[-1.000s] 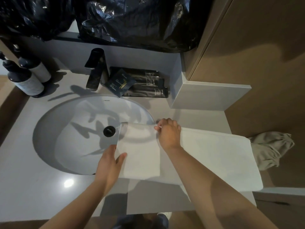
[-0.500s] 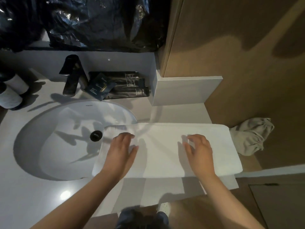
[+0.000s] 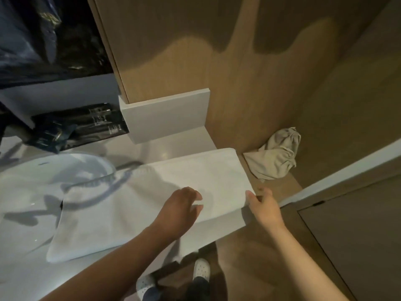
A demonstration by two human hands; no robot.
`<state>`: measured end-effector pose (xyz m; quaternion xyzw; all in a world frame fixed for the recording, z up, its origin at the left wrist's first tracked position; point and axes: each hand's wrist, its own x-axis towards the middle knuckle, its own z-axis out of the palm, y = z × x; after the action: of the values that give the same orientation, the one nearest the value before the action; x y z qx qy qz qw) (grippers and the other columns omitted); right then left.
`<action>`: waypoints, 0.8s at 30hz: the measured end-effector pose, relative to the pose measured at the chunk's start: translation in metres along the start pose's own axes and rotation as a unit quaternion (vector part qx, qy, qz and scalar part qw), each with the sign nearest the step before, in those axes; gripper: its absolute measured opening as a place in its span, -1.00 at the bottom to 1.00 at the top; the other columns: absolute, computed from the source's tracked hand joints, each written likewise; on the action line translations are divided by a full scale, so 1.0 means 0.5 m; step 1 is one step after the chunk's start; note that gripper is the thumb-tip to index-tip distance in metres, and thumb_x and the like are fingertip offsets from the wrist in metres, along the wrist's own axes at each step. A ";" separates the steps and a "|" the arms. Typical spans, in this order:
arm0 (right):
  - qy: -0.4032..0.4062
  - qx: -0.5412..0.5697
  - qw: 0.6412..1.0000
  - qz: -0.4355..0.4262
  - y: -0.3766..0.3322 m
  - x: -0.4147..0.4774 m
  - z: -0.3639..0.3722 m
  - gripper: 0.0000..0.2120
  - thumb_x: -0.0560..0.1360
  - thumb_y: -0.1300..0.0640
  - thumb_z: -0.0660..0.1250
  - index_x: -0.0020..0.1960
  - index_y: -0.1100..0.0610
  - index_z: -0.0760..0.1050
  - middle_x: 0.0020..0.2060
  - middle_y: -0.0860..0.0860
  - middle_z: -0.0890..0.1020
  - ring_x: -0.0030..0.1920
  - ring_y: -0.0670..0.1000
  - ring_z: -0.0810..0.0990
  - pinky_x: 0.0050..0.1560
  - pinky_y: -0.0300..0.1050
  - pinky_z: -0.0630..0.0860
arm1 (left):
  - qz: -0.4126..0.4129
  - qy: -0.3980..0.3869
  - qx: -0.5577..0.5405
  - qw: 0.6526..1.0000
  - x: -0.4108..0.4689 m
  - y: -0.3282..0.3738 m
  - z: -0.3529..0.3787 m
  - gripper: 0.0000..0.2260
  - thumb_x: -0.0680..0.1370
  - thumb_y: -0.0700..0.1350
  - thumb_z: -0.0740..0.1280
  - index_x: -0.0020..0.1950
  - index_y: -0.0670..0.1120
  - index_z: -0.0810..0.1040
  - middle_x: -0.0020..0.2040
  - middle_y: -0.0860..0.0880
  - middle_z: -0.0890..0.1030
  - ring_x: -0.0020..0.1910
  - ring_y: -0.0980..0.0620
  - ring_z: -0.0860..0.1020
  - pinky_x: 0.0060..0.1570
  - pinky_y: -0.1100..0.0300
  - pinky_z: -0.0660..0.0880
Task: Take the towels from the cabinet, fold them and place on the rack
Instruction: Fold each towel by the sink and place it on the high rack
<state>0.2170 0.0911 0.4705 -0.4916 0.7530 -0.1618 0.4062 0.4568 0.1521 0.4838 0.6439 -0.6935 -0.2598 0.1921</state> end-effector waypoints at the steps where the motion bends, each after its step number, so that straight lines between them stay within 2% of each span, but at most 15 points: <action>1: -0.005 0.015 1.000 0.007 -0.001 0.009 -0.002 -0.47 0.60 -0.07 0.27 0.44 0.19 0.28 0.14 0.14 0.58 0.16 0.14 0.56 -0.01 -0.10 0.41 | 0.005 -0.011 0.006 1.000 0.004 0.006 0.012 -0.75 0.59 -0.01 0.30 0.23 -0.07 0.53 0.22 -0.02 0.54 0.20 0.06 0.47 0.20 0.35 0.28; 2: -0.011 0.044 0.999 0.023 -0.002 0.017 -0.004 -0.54 0.59 -0.04 0.30 0.37 0.19 0.35 0.03 0.14 0.61 0.06 0.12 0.59 -0.05 -0.11 0.43 | 0.007 -0.026 0.014 1.000 0.009 0.013 0.022 -0.72 0.61 0.00 0.26 0.27 -0.07 0.51 0.25 -0.01 0.52 0.22 0.06 0.45 0.24 0.32 0.29; 4: -0.043 0.125 0.989 0.069 -0.003 0.029 -0.009 -0.77 0.57 0.01 0.34 0.02 0.19 0.47 -0.33 0.07 0.58 -0.27 0.03 0.56 -0.18 -0.15 0.45 | -0.001 -0.062 0.015 0.998 0.024 0.025 0.035 -0.69 0.62 -0.01 0.24 0.31 -0.11 0.49 0.24 -0.03 0.51 0.21 0.03 0.48 0.32 0.19 0.35; 6: -0.069 0.161 0.981 0.082 -0.004 0.039 -0.016 -0.67 0.55 0.07 0.36 -0.31 0.16 0.38 -0.51 0.03 0.44 -0.43 0.00 0.42 -0.24 -0.14 0.41 | -0.006 -0.072 0.010 0.997 0.039 0.029 0.043 -0.71 0.62 -0.01 0.25 0.28 -0.11 0.52 0.16 -0.04 0.56 0.12 0.04 0.53 0.26 0.17 0.41; 7: -0.071 0.170 0.980 0.079 -0.005 0.043 -0.017 -0.63 0.55 0.09 0.37 -0.36 0.15 0.35 -0.51 0.03 0.43 -0.43 -0.01 0.40 -0.25 -0.14 0.41 | -0.009 -0.069 0.023 0.997 0.045 0.027 0.045 -0.68 0.62 0.01 0.23 0.31 -0.09 0.49 0.18 -0.02 0.55 0.14 0.06 0.51 0.27 0.23 0.37; 10: -0.081 0.208 0.972 0.071 -0.010 0.042 -0.020 -0.72 0.53 0.10 0.40 -0.27 0.16 0.40 -0.37 0.04 0.51 -0.31 0.00 0.50 -0.24 -0.18 0.50 | -0.018 -0.067 0.054 0.996 0.072 0.020 0.044 -0.61 0.62 0.08 0.21 0.40 -0.05 0.40 0.31 0.01 0.48 0.27 0.09 0.43 0.30 0.32 0.21; 14: -0.094 0.221 0.968 0.069 -0.006 0.038 -0.008 -0.85 0.54 0.09 0.39 -0.04 0.18 0.52 -0.18 0.09 0.62 -0.25 0.01 0.58 -0.35 -0.25 0.52 | -0.031 -0.043 0.061 0.997 0.158 0.028 0.024 -0.63 0.58 0.06 0.29 0.33 -0.09 0.47 0.28 -0.09 0.51 0.24 -0.05 0.47 0.27 0.19 0.30; 17: -0.055 0.214 0.972 0.075 -0.003 0.035 0.005 -0.88 0.54 0.12 0.38 -0.06 0.17 0.52 -0.22 0.10 0.63 -0.30 -0.01 0.57 -0.36 -0.24 0.52 | -0.017 -0.045 0.088 0.995 0.241 0.037 0.015 -0.59 0.55 0.03 0.36 0.33 -0.14 0.46 0.29 -0.16 0.49 0.25 -0.13 0.46 0.30 0.10 0.36; 19: -0.025 0.221 0.971 0.083 -0.004 0.032 0.016 -0.88 0.53 0.13 0.39 -0.06 0.18 0.52 -0.26 0.08 0.63 -0.31 0.01 0.57 -0.24 -0.08 0.56 | -0.002 -0.063 0.145 0.987 0.291 0.044 0.020 -0.52 0.53 0.06 0.38 0.36 -0.15 0.43 0.28 -0.19 0.50 0.23 -0.17 0.48 0.26 0.04 0.40; 21: 0.005 0.225 0.970 0.088 -0.007 0.028 0.026 -0.87 0.51 0.10 0.41 -0.07 0.15 0.51 -0.24 0.06 0.63 -0.26 0.02 0.59 -0.15 -0.03 0.59 | -0.002 -0.085 0.201 0.976 0.327 0.049 0.029 -0.44 0.51 0.12 0.38 0.39 -0.14 0.37 0.28 -0.18 0.47 0.23 -0.18 0.47 0.24 -0.02 0.42; 24: 0.021 0.247 0.963 0.107 -0.010 0.017 0.032 -0.79 0.47 0.02 0.47 -0.10 0.10 0.48 -0.27 0.05 0.61 -0.30 0.00 0.59 -0.36 -0.19 0.51 | -0.024 -0.105 0.230 0.967 0.359 0.048 0.046 -0.37 0.47 0.20 0.39 0.37 -0.16 0.35 0.24 -0.17 0.45 0.22 -0.18 0.45 0.22 -0.04 0.44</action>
<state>0.2309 0.0838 0.4598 -0.2889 0.7466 -0.3084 0.5138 0.4064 -0.0226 0.4681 0.6563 -0.7352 -0.1645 -0.0414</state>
